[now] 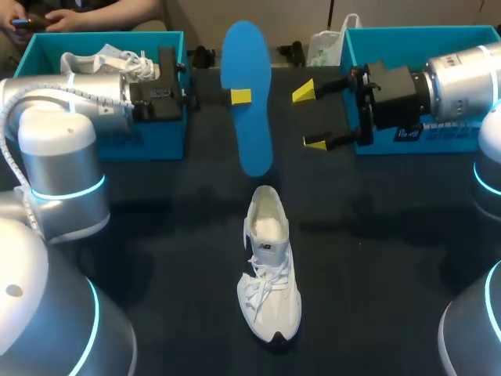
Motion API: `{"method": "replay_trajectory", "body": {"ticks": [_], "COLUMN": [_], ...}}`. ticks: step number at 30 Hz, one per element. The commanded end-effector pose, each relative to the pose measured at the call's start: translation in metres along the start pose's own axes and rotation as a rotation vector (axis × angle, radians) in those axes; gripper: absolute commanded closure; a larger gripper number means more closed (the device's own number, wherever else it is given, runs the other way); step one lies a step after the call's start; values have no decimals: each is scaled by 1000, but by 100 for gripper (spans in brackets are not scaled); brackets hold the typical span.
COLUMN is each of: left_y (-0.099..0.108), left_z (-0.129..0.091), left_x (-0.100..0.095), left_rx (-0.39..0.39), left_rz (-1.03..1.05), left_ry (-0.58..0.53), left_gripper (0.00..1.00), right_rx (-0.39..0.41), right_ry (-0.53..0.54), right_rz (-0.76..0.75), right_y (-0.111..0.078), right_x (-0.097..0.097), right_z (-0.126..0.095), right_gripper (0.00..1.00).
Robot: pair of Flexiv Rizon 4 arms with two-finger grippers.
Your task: Take the shoe out of the shoebox, open the shoe tongue, remove and reinsert the insole, then place the shoe into the shoebox
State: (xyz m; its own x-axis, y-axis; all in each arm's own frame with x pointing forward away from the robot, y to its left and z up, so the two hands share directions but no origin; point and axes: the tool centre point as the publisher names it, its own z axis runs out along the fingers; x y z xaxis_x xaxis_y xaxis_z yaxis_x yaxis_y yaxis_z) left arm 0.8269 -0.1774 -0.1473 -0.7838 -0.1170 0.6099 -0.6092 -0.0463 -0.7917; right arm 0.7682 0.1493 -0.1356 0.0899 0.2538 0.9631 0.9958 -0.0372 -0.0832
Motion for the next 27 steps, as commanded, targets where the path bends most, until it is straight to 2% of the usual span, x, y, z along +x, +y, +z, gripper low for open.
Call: {"method": "replay_trajectory", "body": {"ticks": [1, 3, 5, 15, 18, 21, 24, 27], "left_y": [1, 0, -3, -3, -4, -4, -1, -1], "left_z": [-17, -23, -31, -31, -30, -35, -46, -46], "left_x": [12, 13, 14, 14, 21, 32, 35, 35], "left_rx": [86, 121, 162, 162, 121, 122, 87, 87], "left_rz": [242, 366, 511, 511, 663, 844, 1203, 1203], "left_ry": [97, 145, 256, 256, 226, 190, 69, 69], "left_gripper": [100, 100, 100, 100, 100, 100, 100, 100], "right_rx": [-1, -1, -1, -1, -1, -1, -1, -1], "right_ry": [-1, -1, -1, -1, -1, -1, -1, -1], "right_rz": [0, 0, 0, 0, 0, 0, 0, 0], "right_y": [1, 1, 1, 1, 1, 1, 1, 1], "right_x": [0, 0, 0, 0, 0, 0, 0, 0], "right_z": [2, 2, 2, 2, 2, 2, 2, 2], "right_gripper": [0, 0, 0, 0, 0, 0, 0, 0]}}
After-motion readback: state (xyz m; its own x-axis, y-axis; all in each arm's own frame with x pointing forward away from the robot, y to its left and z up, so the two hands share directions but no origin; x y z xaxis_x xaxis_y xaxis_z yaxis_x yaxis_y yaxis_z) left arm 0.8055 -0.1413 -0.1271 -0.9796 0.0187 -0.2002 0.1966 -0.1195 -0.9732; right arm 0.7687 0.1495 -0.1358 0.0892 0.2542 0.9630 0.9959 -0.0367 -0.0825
